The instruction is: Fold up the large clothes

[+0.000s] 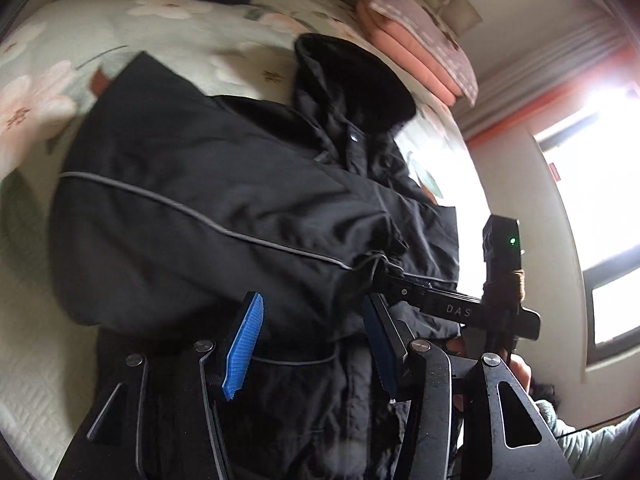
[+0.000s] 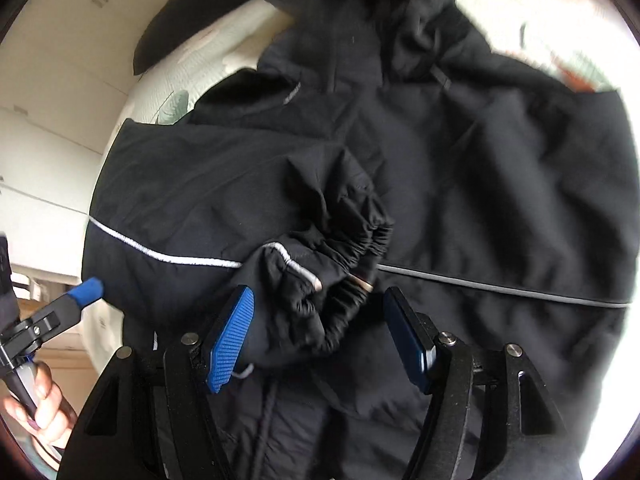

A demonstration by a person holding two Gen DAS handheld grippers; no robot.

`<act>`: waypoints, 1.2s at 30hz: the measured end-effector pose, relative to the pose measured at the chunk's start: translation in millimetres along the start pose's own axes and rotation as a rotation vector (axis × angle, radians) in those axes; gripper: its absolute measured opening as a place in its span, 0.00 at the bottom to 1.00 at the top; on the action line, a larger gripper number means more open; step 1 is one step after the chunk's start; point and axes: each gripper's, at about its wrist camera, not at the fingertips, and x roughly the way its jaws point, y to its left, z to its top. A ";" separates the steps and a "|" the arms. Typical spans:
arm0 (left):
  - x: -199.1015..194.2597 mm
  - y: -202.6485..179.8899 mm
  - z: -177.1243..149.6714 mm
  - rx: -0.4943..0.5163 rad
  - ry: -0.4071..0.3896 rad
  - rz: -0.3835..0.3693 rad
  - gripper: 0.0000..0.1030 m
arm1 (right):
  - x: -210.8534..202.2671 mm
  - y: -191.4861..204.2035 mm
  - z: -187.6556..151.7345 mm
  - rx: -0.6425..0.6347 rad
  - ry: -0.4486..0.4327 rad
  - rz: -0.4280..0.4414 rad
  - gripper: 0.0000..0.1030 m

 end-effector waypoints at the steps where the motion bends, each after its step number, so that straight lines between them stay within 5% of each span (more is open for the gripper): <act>1: -3.1 4.6 0.6 -0.008 -0.009 0.006 0.52 | -0.5 0.6 -0.6 0.012 -0.001 0.039 0.41; 3: -9.9 10.7 2.3 -0.013 -0.029 0.027 0.52 | -11.8 5.0 -1.7 0.012 -0.034 0.049 0.29; 6: -15.1 11.2 10.2 -0.001 -0.055 0.050 0.52 | -47.2 20.4 -8.0 -0.022 -0.098 0.018 0.24; 12: 0.6 -11.7 37.2 0.093 -0.068 0.073 0.52 | -141.1 6.1 -21.5 -0.044 -0.232 -0.230 0.24; 14: 25.5 -19.2 42.2 0.124 -0.014 0.087 0.52 | -155.7 -13.6 -27.5 -0.034 -0.236 -0.325 0.24; 20: 113.7 -25.5 25.3 0.240 0.170 0.284 0.52 | -89.5 -80.4 -38.4 0.034 -0.078 -0.441 0.28; 24: 123.8 -27.4 19.3 0.278 0.145 0.336 0.52 | -70.1 -107.5 -39.8 0.078 -0.082 -0.408 0.34; 28: 104.9 -30.9 22.7 0.255 0.149 0.300 0.52 | -92.2 -106.1 -39.7 0.094 -0.072 -0.373 0.37; 30: 82.8 -35.9 30.2 0.240 0.121 0.268 0.52 | -116.8 -93.5 -39.9 0.080 -0.101 -0.398 0.49; 33: 51.8 -49.3 43.4 0.271 0.049 0.234 0.52 | -150.7 -61.7 -34.3 0.002 -0.183 -0.425 0.55; 36: 54.9 -51.0 61.6 0.270 0.041 0.223 0.52 | -147.6 -30.3 -14.0 -0.045 -0.200 -0.304 0.62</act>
